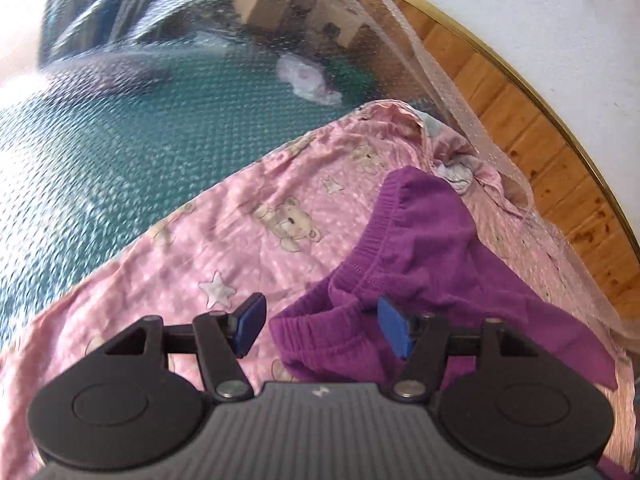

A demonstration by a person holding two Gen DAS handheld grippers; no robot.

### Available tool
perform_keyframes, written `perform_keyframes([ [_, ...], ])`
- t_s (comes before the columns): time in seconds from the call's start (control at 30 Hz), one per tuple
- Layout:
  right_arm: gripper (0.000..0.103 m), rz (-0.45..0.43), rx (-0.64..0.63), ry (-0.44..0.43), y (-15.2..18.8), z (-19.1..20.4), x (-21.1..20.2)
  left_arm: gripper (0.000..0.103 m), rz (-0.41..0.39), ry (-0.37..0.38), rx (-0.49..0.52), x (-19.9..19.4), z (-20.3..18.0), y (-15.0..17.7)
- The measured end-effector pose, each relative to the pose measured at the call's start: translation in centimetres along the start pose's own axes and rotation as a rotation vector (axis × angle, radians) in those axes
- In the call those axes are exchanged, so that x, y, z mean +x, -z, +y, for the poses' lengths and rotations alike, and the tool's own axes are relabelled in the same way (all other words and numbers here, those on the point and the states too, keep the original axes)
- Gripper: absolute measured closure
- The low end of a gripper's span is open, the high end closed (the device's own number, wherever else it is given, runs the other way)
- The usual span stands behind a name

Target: Fold clothes

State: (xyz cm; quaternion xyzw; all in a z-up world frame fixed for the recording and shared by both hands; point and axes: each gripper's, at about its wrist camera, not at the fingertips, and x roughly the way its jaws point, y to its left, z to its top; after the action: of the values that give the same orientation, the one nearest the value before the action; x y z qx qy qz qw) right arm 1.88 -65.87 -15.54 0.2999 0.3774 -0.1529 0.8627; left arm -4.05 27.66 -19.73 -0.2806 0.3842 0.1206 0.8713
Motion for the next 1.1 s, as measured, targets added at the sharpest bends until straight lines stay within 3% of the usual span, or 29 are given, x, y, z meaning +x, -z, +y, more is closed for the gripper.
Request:
perform_keyframes([
  [0.27,0.103,0.044,0.038,0.14,0.4,0.9,1.5,0.045,0.262,0.209,0.353,5.1,-0.6,-0.6],
  [0.4,0.103,0.058,0.007,0.193,0.2,2.7,2.3,0.052,0.341,0.263,0.432,6.4,-0.4,0.1],
  [0.47,0.103,0.067,-0.012,0.217,0.5,3.4,2.9,0.1,0.377,0.266,0.456,7.1,-0.6,0.3],
  [0.53,0.103,0.074,-0.039,0.259,0.7,3.8,3.5,0.099,0.336,0.274,0.427,5.8,-1.9,-1.2],
  [0.63,0.103,0.036,-0.092,0.31,-0.6,4.3,2.8,0.098,0.193,0.338,0.191,1.7,-1.8,-6.8],
  [0.73,0.103,0.002,-0.101,0.355,-2.5,4.2,1.8,0.098,0.373,0.252,0.2,3.8,-0.7,-7.6],
  [0.8,0.103,0.026,-0.089,0.382,-2.9,3.2,2.3,0.098,0.498,0.198,0.162,5.7,0.7,-6.7],
  [0.93,0.103,0.071,-0.075,0.376,-1.8,1.0,2.8,0.098,0.525,0.166,0.179,5.5,0.7,-5.7],
  [1.0,0.102,0.089,-0.071,0.319,-0.5,0.6,2.8,0.098,0.523,0.151,0.197,5.2,0.2,-5.5],
  [1.03,0.098,0.098,-0.064,0.277,0.4,0.7,2.6,0.098,0.521,0.144,0.204,5.1,0.0,-5.4],
  [1.1,0.078,0.111,-0.019,0.2,2.0,0.7,2.1,0.098,0.511,0.131,0.211,4.8,-0.5,-5.5],
])
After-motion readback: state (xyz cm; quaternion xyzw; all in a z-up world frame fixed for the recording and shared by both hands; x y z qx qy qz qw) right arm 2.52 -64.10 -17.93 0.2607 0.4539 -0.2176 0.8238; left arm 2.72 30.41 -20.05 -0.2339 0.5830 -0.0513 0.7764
